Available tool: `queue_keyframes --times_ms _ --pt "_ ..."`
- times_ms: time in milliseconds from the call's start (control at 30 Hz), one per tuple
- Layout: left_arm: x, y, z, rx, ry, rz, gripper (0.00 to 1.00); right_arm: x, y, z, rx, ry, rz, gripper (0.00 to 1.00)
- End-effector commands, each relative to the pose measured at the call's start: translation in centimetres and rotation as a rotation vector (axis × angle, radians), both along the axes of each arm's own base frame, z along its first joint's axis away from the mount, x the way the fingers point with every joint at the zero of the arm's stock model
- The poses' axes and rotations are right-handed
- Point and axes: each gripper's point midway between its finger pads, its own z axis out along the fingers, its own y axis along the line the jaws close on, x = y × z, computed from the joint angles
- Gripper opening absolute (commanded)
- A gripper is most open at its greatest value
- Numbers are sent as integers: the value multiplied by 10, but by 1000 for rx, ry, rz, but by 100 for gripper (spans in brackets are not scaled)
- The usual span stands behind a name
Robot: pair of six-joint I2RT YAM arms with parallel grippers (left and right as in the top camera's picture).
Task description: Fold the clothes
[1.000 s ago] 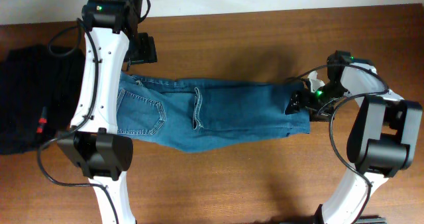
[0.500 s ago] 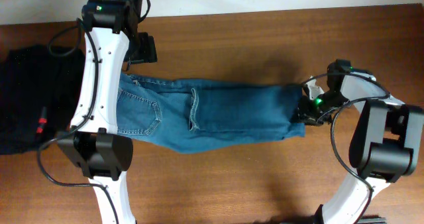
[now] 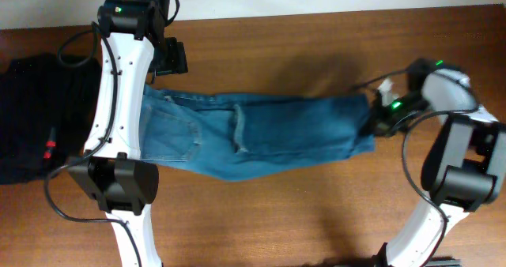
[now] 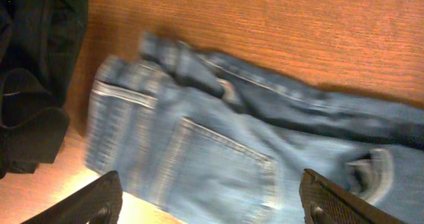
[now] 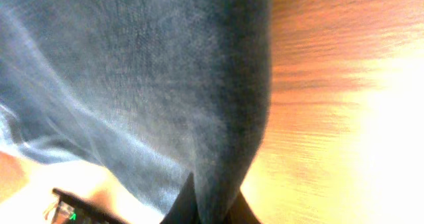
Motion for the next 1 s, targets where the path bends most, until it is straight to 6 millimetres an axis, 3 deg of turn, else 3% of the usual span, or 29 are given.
queue_keyframes --times_ms 0,167,300,467,600,767,967 --pt "1 1 -1 -4 -2 13 85 20 -58 42 -135 -90 -86 4" --pt "2 -3 -2 -24 -4 7 85 32 -112 100 -277 -188 -172 4" --pt "0 -25 -4 -147 12 -26 84 38 -119 124 -308 -253 -146 4" --pt "-2 -76 0 -344 19 -122 60 41 -96 123 -303 -275 1 4" --pt "-6 -111 1 -345 9 -218 1 49 -67 124 -274 -289 59 4" --pt "-23 -157 0 -372 34 -317 1 56 -34 124 -267 -297 142 4" --pt "-51 -230 -6 -398 41 -474 0 58 -25 124 -265 -296 157 4"
